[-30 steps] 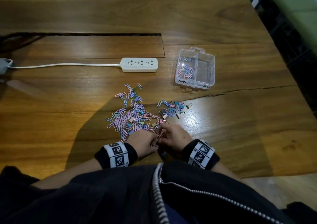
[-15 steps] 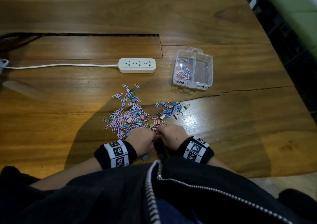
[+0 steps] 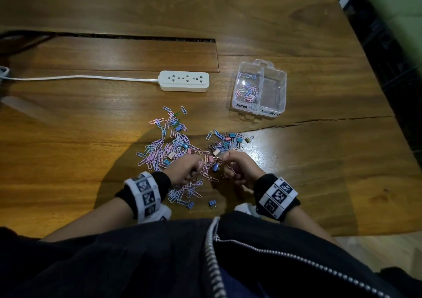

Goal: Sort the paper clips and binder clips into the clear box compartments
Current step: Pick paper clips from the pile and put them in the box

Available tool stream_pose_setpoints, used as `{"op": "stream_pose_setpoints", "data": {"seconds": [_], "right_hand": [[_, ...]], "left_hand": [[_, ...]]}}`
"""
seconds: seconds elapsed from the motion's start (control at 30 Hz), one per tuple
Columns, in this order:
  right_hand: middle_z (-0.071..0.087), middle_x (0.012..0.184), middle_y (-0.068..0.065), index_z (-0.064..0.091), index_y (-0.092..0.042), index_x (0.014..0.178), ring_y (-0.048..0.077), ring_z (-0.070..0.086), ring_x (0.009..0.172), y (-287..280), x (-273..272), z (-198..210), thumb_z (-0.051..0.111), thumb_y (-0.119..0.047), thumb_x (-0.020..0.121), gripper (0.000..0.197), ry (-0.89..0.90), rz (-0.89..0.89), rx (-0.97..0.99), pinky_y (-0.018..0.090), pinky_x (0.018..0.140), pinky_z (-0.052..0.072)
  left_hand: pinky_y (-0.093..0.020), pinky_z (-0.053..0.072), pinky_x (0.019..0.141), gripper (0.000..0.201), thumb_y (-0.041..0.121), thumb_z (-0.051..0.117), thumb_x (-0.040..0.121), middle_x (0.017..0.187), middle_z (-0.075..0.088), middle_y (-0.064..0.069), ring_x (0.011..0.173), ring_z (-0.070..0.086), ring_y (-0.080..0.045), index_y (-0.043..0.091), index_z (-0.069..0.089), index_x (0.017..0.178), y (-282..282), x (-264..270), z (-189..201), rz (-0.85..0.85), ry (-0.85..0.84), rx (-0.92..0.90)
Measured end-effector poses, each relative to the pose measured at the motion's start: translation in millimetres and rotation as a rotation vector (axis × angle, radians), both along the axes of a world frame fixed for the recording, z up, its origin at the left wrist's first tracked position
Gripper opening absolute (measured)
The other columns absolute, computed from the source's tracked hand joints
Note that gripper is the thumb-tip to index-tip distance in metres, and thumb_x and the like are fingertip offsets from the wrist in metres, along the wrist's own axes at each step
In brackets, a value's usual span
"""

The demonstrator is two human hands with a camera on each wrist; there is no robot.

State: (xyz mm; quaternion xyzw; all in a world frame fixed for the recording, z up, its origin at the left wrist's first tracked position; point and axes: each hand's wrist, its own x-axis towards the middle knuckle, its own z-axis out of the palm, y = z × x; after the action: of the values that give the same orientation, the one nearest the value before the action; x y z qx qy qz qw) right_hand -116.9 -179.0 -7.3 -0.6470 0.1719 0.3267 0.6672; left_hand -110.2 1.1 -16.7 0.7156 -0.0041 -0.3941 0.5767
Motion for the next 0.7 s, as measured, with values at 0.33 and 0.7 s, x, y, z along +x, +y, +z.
{"op": "stream_pose_setpoints", "data": {"seconds": [0.33, 0.7], "right_hand": [[0.055, 0.055, -0.007, 0.056, -0.015, 0.061, 0.007, 0.04, 0.046, 13, -3, -4, 0.046, -0.006, 0.088, 0.03, -0.068, 0.124, -0.031, 0.018, 0.046, 0.03], [0.062, 0.102, 0.007, 0.058, -0.013, 0.106, 0.024, 0.059, 0.095, 17, -13, 3, 0.056, -0.028, 0.086, 0.025, -0.599, 0.789, -1.02, 0.027, 0.072, 0.041]], "left_hand": [[-0.013, 0.025, 0.034, 0.029, 0.021, 0.038, 0.095, 0.062, 0.047, 0.002, 0.037, 0.035, -0.004, 0.016, 0.055, 0.071, 5, 16, 3, 0.098, 0.153, 0.013], [-0.033, 0.046, 0.082, 0.027, 0.029, 0.05, 0.09, 0.11, 0.064, -0.002, 0.105, 0.058, -0.021, 0.023, 0.057, 0.115, -20, -2, 5, -0.628, -0.779, 0.827]]}}
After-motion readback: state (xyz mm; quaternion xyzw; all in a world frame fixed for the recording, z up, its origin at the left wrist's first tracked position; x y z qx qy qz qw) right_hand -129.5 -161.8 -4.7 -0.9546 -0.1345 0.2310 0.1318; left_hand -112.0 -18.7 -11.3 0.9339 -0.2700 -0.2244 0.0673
